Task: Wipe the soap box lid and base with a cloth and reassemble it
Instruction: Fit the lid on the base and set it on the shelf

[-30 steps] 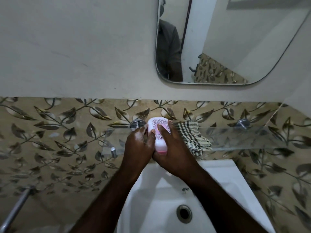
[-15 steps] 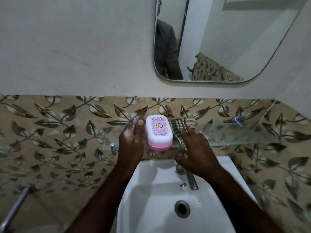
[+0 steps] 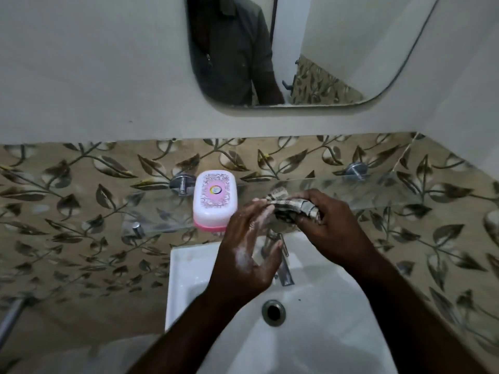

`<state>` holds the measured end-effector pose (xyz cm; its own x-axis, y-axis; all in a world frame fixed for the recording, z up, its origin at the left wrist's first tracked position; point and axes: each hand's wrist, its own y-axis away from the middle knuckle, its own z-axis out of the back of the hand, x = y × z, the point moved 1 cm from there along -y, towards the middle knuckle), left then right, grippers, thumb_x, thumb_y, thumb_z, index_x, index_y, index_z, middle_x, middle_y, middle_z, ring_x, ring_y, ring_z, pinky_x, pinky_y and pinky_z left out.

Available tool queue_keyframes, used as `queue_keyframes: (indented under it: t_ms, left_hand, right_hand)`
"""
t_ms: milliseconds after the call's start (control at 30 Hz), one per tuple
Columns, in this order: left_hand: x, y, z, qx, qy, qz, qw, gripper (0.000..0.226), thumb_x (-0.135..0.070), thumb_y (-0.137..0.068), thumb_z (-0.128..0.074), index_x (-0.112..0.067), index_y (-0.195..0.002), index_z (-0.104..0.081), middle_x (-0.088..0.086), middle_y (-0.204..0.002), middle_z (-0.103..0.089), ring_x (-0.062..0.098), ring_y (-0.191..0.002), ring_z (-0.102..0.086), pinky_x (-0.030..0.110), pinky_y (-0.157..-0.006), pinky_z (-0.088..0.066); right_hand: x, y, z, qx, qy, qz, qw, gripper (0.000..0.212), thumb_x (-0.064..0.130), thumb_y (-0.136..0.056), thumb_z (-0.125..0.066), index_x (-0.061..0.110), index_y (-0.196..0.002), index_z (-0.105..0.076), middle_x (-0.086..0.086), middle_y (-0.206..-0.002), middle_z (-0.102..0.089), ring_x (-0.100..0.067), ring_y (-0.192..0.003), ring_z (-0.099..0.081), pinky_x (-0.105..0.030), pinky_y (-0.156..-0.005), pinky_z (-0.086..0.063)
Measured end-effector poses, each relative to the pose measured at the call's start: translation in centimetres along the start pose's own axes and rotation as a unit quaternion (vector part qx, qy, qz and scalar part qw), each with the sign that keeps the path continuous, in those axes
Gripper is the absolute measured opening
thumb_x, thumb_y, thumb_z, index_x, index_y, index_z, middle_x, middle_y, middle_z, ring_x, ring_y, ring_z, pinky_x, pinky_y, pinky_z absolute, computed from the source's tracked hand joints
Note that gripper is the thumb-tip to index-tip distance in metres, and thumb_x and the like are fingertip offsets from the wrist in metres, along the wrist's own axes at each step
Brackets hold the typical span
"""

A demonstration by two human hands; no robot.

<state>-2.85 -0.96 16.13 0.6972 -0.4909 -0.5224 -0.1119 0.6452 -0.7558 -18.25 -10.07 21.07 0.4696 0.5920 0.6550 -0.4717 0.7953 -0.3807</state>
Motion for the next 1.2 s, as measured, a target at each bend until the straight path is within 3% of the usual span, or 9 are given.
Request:
queue_keyframes:
  t_ms: [133,233,400,467,567,700,800,967,1200]
  left_hand:
    - [-0.7,-2.6,-1.9,0.067,-0.016,0.007,0.998,0.060,-0.026,-0.082,-0.072,-0.007,-0.134,-0.050,0.012,-0.132,-0.059,0.028,-0.128,-0.052,0.046,-0.110,-0.036]
    - [-1.7,-4.5,-3.2,0.136,0.157,0.165,0.964,0.033,-0.028,-0.076,-0.078,-0.018,-0.106,-0.068,-0.003,-0.095,-0.074,0.010,-0.094,-0.070,0.025,-0.084,-0.053]
    - [-3.0,-3.2,-8.3,0.086,0.487,0.411,0.766,0.047,0.003,-0.070,-0.077,-0.010,-0.112,-0.062,0.014,-0.105,-0.074,0.026,-0.097,-0.070,0.036,-0.082,-0.057]
    - [-3.7,-1.3,-11.0,0.068,0.506,0.452,0.731,0.063,0.010,-0.074,-0.071,-0.021,-0.126,-0.054,0.012,-0.117,-0.070,0.028,-0.107,-0.067,0.042,-0.089,-0.055]
    - [-4.4,1.0,-13.7,0.085,0.464,0.451,0.758,0.066,0.010,-0.084,-0.064,-0.034,-0.131,-0.051,0.003,-0.124,-0.068,0.025,-0.116,-0.063,0.045,-0.097,-0.050]
    - [-2.9,2.3,-15.8,0.145,0.335,0.436,0.823,0.041,-0.004,-0.081,-0.062,-0.037,-0.102,-0.075,-0.013,-0.112,-0.073,0.011,-0.113,-0.065,0.038,-0.101,-0.049]
    - [-0.9,3.7,-17.1,0.194,0.300,0.491,0.794,0.046,0.008,-0.084,-0.060,-0.032,-0.102,-0.072,-0.006,-0.108,-0.074,0.013,-0.104,-0.069,0.037,-0.096,-0.053]
    - [1.5,5.2,-19.6,0.227,0.300,0.571,0.729,0.050,0.020,-0.084,-0.056,-0.024,-0.106,-0.065,-0.006,-0.099,-0.076,0.010,-0.094,-0.071,0.025,-0.073,-0.056]
    - [3.6,2.2,-24.0,0.248,0.243,0.498,0.795,0.058,0.019,-0.080,-0.055,-0.020,-0.122,-0.059,-0.003,-0.099,-0.071,0.001,-0.073,-0.065,0.018,-0.057,-0.049]
  right_hand:
    - [1.2,0.6,4.4,0.088,-0.140,-0.023,0.986,0.024,0.000,-0.079,-0.069,0.012,-0.099,-0.071,-0.003,-0.072,-0.071,-0.018,-0.057,-0.066,-0.031,-0.050,-0.053]
    - [0.0,0.8,7.2,0.069,-0.210,-0.058,0.973,0.028,0.005,-0.077,-0.073,0.010,-0.104,-0.070,-0.005,-0.090,-0.075,-0.020,-0.078,-0.072,-0.028,-0.065,-0.059]
    - [-7.3,2.6,7.1,-0.062,-0.427,-0.262,0.863,0.037,0.011,-0.078,-0.069,-0.004,-0.111,-0.061,-0.021,-0.098,-0.073,-0.035,-0.091,-0.070,-0.038,-0.076,-0.058]
    - [-10.1,4.2,6.2,-0.072,-0.426,-0.317,0.844,0.036,0.013,-0.081,-0.068,-0.001,-0.114,-0.061,-0.025,-0.106,-0.070,-0.041,-0.102,-0.067,-0.046,-0.087,-0.054]
    - [-13.2,6.3,5.6,-0.074,-0.397,-0.340,0.849,0.043,-0.001,-0.080,-0.068,0.009,-0.121,-0.060,-0.019,-0.111,-0.070,-0.030,-0.096,-0.070,-0.042,-0.078,-0.060]
    - [-17.0,7.8,4.4,-0.035,-0.462,-0.355,0.812,0.071,-0.001,-0.072,-0.067,0.021,-0.136,-0.049,-0.009,-0.113,-0.072,-0.026,-0.101,-0.069,-0.036,-0.077,-0.060]
    - [-19.3,9.3,2.6,0.067,-0.439,-0.410,0.797,0.081,0.003,-0.071,-0.072,0.030,-0.141,-0.042,-0.015,-0.110,-0.072,-0.032,-0.103,-0.069,-0.040,-0.082,-0.059]
    - [-22.5,10.1,1.5,0.022,-0.393,-0.419,0.818,0.086,-0.012,-0.075,-0.072,0.030,-0.143,-0.039,-0.013,-0.113,-0.069,-0.022,-0.099,-0.071,-0.032,-0.077,-0.059]
    - [-25.8,6.4,1.7,-0.038,-0.274,-0.384,0.881,0.055,-0.005,-0.080,-0.072,0.023,-0.126,-0.060,-0.004,-0.118,-0.066,-0.017,-0.104,-0.065,-0.028,-0.083,-0.055]
